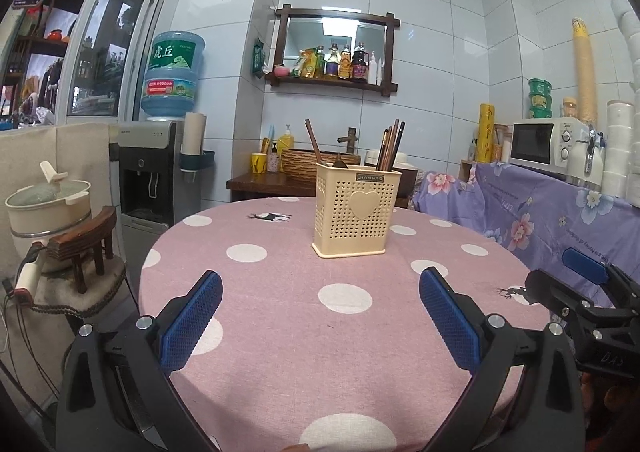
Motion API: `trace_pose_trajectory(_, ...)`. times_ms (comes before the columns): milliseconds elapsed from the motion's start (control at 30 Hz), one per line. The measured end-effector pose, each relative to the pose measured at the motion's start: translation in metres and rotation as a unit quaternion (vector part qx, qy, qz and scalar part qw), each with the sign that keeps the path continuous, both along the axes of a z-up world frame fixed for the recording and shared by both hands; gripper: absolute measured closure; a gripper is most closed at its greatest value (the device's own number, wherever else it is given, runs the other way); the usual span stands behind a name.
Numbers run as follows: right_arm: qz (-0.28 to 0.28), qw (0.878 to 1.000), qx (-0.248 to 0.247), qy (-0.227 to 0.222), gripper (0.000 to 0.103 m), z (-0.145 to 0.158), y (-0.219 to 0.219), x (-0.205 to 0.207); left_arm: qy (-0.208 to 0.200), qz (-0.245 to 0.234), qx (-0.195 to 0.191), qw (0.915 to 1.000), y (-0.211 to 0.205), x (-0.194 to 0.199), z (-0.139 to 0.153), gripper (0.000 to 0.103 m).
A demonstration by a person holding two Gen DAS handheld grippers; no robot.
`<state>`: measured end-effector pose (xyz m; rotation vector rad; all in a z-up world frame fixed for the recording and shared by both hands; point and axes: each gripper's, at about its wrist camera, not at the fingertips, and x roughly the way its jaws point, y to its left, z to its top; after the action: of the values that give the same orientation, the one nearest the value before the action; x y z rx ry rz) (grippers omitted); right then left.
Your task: Organize utensils
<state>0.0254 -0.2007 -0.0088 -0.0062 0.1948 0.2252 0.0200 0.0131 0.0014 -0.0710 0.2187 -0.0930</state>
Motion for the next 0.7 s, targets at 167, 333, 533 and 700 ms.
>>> trace_pose_trajectory(167, 0.001, 1.000, 0.003, 0.004, 0.006, 0.0009, -0.0012, 0.0009, 0.002, -0.004, -0.001, 1.0000, -0.0020, -0.0006, -0.0023, 0.005)
trace_pose_trajectory(333, 0.000, 1.000, -0.002, 0.004, 0.006, 0.0004, -0.0006, 0.0022, 0.000, 0.001, -0.002, 1.0000, -0.0009, -0.0015, -0.0032, 0.005)
trace_pose_trajectory(533, 0.001, 1.000, -0.001, 0.010, 0.006, -0.0006, -0.0003, 0.0039, 0.002, -0.002, -0.002, 1.0000, -0.0012, -0.0026, -0.0037, 0.005)
trace_pose_trajectory(700, 0.001, 1.000, -0.002, 0.010, 0.006, -0.0008, -0.0003, 0.0034, 0.001, -0.001, 0.002, 1.0000, -0.0025, -0.0030, -0.0029, 0.005)
